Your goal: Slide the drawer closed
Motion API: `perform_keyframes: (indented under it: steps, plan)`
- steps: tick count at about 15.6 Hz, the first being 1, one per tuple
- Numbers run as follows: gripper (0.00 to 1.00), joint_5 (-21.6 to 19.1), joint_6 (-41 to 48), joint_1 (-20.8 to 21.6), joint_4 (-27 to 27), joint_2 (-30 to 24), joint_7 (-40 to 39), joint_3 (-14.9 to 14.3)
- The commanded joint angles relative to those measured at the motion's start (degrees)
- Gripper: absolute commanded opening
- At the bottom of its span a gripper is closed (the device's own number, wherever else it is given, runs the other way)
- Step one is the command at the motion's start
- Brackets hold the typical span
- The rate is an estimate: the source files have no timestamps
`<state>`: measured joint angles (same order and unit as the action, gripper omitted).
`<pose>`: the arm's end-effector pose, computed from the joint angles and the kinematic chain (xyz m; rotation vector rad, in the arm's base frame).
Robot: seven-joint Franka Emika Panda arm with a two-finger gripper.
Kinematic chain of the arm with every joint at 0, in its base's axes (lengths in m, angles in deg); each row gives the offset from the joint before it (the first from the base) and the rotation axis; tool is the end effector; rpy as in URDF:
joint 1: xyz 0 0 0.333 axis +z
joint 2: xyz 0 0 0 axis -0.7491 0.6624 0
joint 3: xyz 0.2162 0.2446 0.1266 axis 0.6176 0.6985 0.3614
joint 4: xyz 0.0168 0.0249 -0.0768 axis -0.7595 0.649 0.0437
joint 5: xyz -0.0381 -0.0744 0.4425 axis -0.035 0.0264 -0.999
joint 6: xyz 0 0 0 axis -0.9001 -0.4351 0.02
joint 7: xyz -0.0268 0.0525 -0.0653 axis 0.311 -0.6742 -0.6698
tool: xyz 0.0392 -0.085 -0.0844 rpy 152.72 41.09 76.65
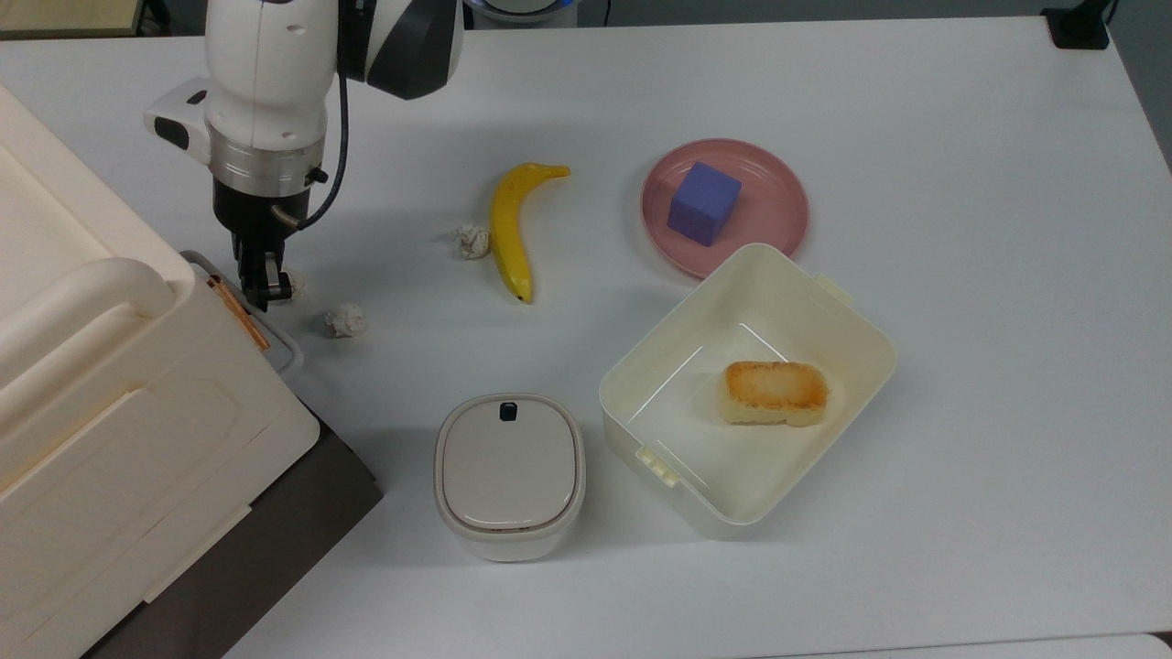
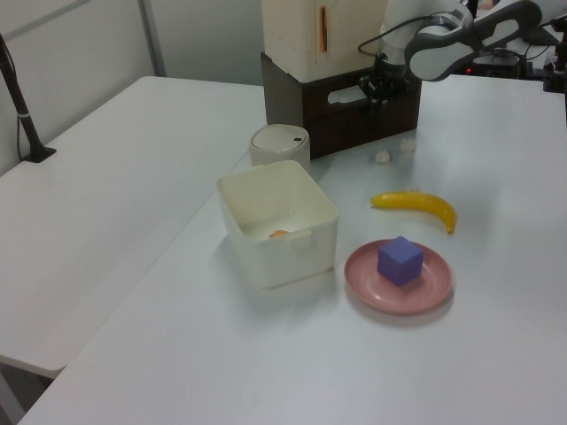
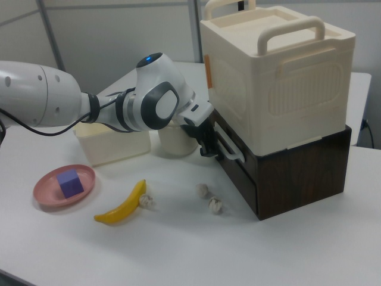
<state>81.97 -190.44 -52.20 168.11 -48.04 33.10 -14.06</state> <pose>0.7277 -0.1849 0.3966 2.4861 -1.6038 0.6482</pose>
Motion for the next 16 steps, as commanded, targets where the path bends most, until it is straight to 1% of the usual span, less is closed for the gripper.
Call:
perform_keyframes:
  steps: [1, 4, 6, 11, 13, 16]
  plan:
    - [0.00, 1.0, 6.1, -0.5, -1.3, -0.1, -5.7, -0.2]
    - [0.00, 0.8, 14.1, -0.2, -1.3, -3.9, -10.6, 0.2]
    - [0.00, -0.4, 18.7, -0.3, -1.4, -5.6, -13.4, 2.2]
    - [0.00, -3.6, 27.3, -0.4, -1.8, -10.0, -22.1, 4.9]
    - [0.00, -5.7, 29.3, -0.1, -1.9, -12.4, -26.3, 5.0]
    - [0.00, -9.6, 34.8, -0.5, -3.1, -15.9, -31.1, 6.4]
